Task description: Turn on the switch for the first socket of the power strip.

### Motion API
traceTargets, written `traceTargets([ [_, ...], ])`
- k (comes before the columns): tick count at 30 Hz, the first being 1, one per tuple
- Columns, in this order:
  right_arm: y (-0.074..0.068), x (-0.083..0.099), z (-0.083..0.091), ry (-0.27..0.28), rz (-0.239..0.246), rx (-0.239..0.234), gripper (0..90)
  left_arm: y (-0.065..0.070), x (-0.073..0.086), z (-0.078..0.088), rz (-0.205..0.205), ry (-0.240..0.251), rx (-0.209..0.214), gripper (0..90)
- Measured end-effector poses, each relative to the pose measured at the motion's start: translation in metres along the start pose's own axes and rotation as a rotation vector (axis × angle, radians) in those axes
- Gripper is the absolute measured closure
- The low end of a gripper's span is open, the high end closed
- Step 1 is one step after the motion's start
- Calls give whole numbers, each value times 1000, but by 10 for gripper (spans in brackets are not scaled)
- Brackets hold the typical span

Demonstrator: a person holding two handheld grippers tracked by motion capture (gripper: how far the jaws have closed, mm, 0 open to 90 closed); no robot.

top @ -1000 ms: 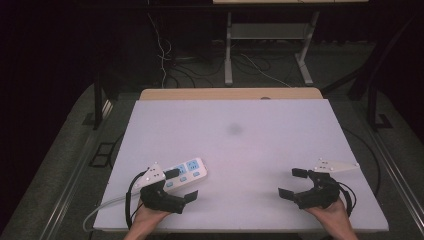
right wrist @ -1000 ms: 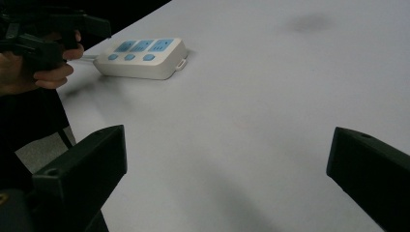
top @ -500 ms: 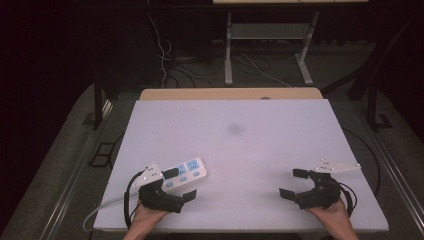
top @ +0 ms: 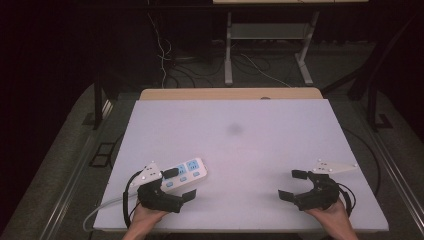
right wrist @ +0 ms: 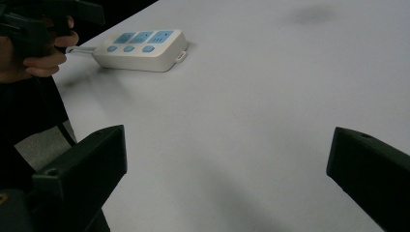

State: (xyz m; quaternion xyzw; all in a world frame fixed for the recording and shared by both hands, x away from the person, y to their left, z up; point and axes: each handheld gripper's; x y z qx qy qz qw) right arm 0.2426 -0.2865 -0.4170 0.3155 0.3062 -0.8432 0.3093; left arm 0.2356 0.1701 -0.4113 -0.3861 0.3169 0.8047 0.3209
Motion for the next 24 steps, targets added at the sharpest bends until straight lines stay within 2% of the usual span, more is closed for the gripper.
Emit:
traceTargets([
  [15, 2, 1, 2, 4, -5, -2, 2, -1, -10, 10, 13, -12, -26, 0],
  [20, 3, 1, 3, 4, -11, -2, 2, -3, -15, 14, 17, -30, -30, 0],
  [24, 3, 1, 3, 2, -10, -1, 2, -4, -22, 19, 1, -54, -43, 0],
])
Point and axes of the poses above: each handheld gripper's, and its own axes: z roughly backward along the jaws, x roughly out of its underside, y roughly to its right, and after that the axes turned 9 degrees about -y, right-handed
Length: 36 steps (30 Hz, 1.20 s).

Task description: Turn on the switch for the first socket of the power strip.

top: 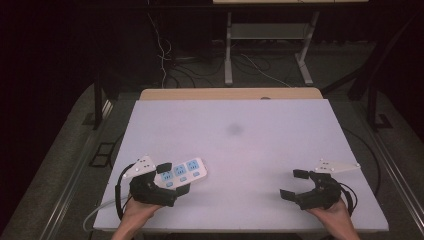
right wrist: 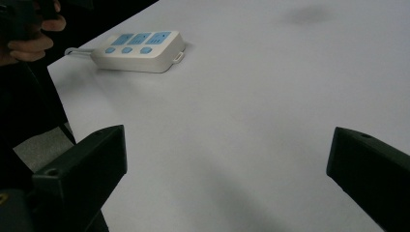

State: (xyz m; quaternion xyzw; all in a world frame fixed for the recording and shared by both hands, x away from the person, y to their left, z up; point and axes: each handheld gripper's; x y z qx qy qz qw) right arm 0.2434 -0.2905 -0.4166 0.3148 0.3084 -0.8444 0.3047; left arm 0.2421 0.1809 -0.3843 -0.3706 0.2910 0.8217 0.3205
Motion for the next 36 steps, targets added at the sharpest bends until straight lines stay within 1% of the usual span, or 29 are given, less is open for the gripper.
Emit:
traceTargets([
  [4, 0, 0, 0, -2, 5, 1, 2, -3, -8, 5, -18, -28, -15, 1],
  [6, 0, 0, 0, -3, 8, 2, 2, -4, -9, 5, -18, -31, -16, 1],
  [12, 0, 0, 1, -3, 3, 2, 2, -7, -15, 7, -28, -65, -21, 1],
  [21, 0, 1, 1, -6, 7, 2, 2, -16, -19, 8, -26, -110, -30, 1],
  [26, 1, 1, 0, -10, 4, 3, 2, -23, -21, 8, -17, -124, -41, 4],
  [36, 1, 1, -1, -17, 4, 0, 2, -33, -21, 7, -10, -164, -56, 5],
])
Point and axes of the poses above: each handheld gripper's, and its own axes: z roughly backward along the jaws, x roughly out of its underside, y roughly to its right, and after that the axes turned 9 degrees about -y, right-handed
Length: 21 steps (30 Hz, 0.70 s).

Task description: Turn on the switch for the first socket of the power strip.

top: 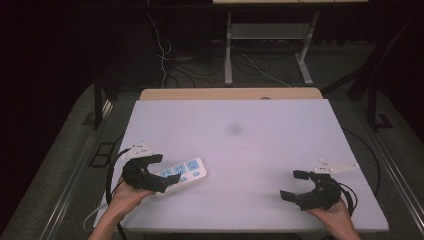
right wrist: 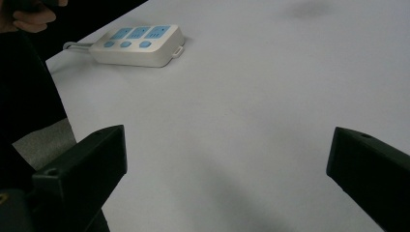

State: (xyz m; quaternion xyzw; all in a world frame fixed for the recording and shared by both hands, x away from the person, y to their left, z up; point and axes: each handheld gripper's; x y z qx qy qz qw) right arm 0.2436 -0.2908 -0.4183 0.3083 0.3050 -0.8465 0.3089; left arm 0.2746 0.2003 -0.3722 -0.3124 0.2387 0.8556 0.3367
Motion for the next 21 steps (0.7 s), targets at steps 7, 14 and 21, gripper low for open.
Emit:
traceTargets([
  [7, 0, 0, -1, -7, 1, 0, 3, -7, 3, -2, 2, -28, -4, 11],
  [14, 0, 0, -2, -14, -3, -3, 2, -12, 8, -7, -1, -81, -6, 14],
  [21, 0, 1, -4, -21, 3, -3, 3, -10, 9, -14, -38, -157, -4, 17],
])
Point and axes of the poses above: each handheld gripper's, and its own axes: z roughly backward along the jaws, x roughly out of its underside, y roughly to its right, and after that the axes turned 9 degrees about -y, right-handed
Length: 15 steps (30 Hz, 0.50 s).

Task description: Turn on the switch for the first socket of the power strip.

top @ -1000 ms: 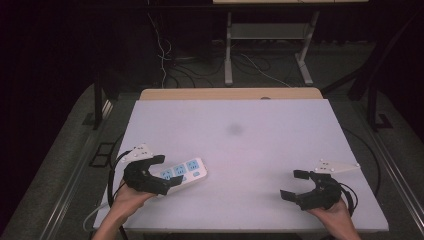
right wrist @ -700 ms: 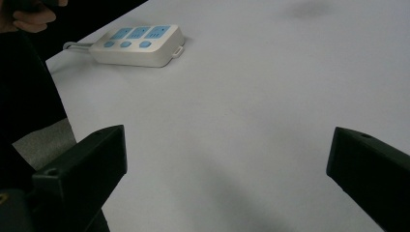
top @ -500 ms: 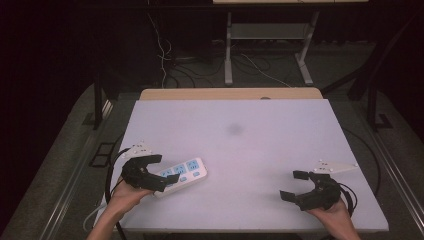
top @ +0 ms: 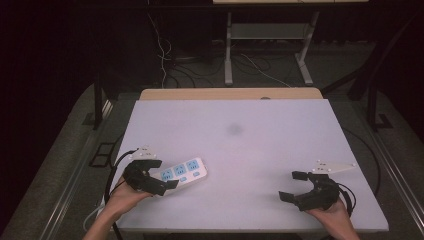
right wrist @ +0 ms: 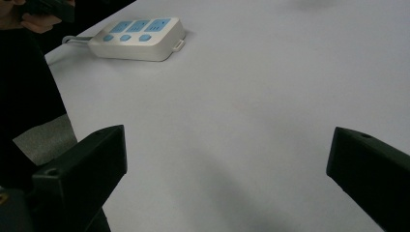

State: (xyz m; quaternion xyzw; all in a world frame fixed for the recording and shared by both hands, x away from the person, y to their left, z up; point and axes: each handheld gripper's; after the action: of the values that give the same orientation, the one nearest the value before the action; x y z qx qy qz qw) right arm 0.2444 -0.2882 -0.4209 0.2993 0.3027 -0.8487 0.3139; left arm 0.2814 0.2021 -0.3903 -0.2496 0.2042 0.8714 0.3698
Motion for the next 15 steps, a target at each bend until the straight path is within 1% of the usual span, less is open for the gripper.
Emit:
traceTargets([
  [3, 0, 0, 0, -2, 2, -2, 2, 0, -1, -1, -20, -34, -3, 27],
  [5, 0, 0, -1, -9, 2, -7, 3, 0, -2, 0, -33, -54, -2, 65],
  [6, 0, 0, -1, -9, 2, -7, 3, 0, -3, 0, -39, -63, -2, 65],
  [7, 0, 0, -1, -10, 2, -7, 3, -1, -3, 1, -46, -69, -5, 92],
  [9, -1, 0, -2, -17, 3, -9, 3, -1, -5, 3, -62, -81, -14, 199],
  [10, -1, 0, -2, -17, 3, -9, 3, -1, -5, 4, -69, -85, -16, 199],
  [12, 0, 0, -3, -18, 5, -11, 3, -2, -6, 6, -77, -91, -18, 281],
  [14, 0, 0, -3, -20, 5, -10, 3, -3, -7, 7, -85, -97, -17, 379],
  [15, 0, 0, -3, -20, 6, -10, 3, -3, -7, 8, -87, -99, -17, 457],
])
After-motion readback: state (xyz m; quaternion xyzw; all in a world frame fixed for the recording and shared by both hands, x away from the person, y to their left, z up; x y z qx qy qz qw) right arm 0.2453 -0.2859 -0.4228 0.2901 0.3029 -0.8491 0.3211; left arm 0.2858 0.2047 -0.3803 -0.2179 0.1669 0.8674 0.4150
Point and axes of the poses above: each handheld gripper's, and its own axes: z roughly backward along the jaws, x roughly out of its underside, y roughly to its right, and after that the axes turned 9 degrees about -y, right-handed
